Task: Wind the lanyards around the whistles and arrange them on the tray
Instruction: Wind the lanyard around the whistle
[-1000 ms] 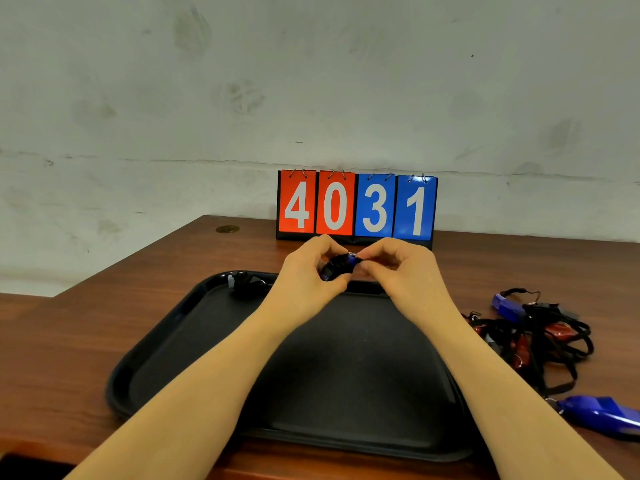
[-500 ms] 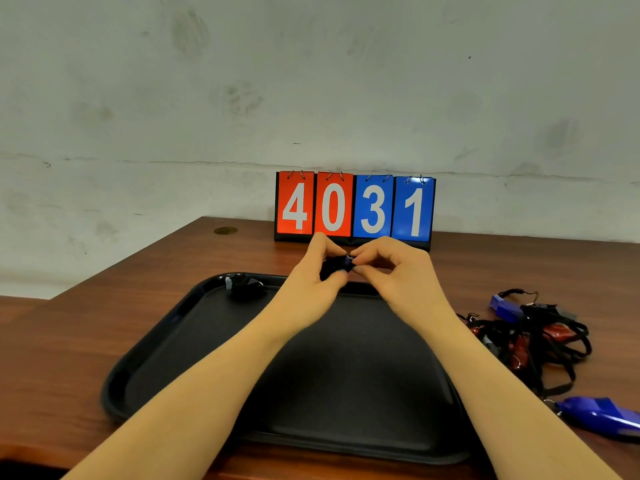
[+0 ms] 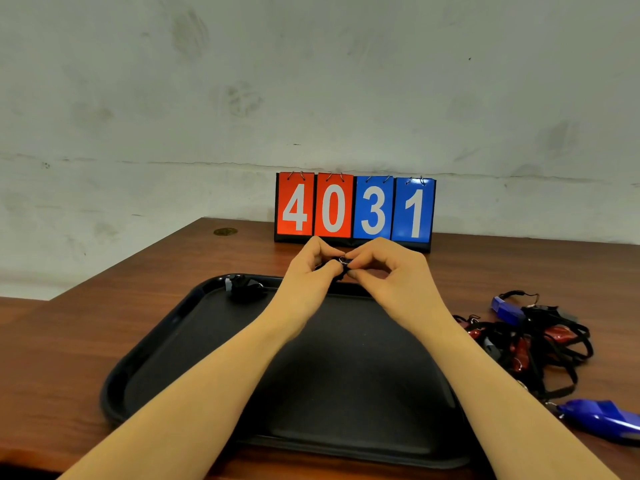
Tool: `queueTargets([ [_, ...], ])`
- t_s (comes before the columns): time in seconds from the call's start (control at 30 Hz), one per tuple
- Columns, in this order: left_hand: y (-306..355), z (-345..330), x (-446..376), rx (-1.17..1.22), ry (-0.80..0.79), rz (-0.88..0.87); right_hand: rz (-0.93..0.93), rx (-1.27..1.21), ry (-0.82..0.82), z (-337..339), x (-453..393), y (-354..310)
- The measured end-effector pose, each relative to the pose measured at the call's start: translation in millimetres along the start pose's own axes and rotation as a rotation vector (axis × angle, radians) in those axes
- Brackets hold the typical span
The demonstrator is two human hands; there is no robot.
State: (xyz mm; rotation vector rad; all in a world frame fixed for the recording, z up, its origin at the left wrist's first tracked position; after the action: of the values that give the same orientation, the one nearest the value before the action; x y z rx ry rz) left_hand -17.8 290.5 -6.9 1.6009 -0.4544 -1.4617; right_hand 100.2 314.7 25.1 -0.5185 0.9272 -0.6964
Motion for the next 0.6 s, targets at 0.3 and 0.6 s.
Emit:
queueTargets([
  [0.3, 10, -1, -1, -0.206, -0.048, -0.093, -0.151, -0.081, -0.021, 1, -3, 13],
  [0.6, 9, -2, 0, -0.319, -0.103, -0.102, -0.103, 0.069, -0.052, -3, -3, 9],
])
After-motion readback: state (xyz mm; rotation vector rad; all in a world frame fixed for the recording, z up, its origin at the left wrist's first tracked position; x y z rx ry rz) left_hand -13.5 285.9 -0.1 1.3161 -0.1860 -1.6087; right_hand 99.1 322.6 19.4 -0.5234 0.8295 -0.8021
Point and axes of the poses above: each hand's wrist, its own x-axis away from the middle knuckle, its own z-axis out of the back of the hand, y = z × x, the point moved 8 cm from there along -x, towards the middle knuckle, and after that the axes turned 13 degrees about -z, right-handed, at the moved point
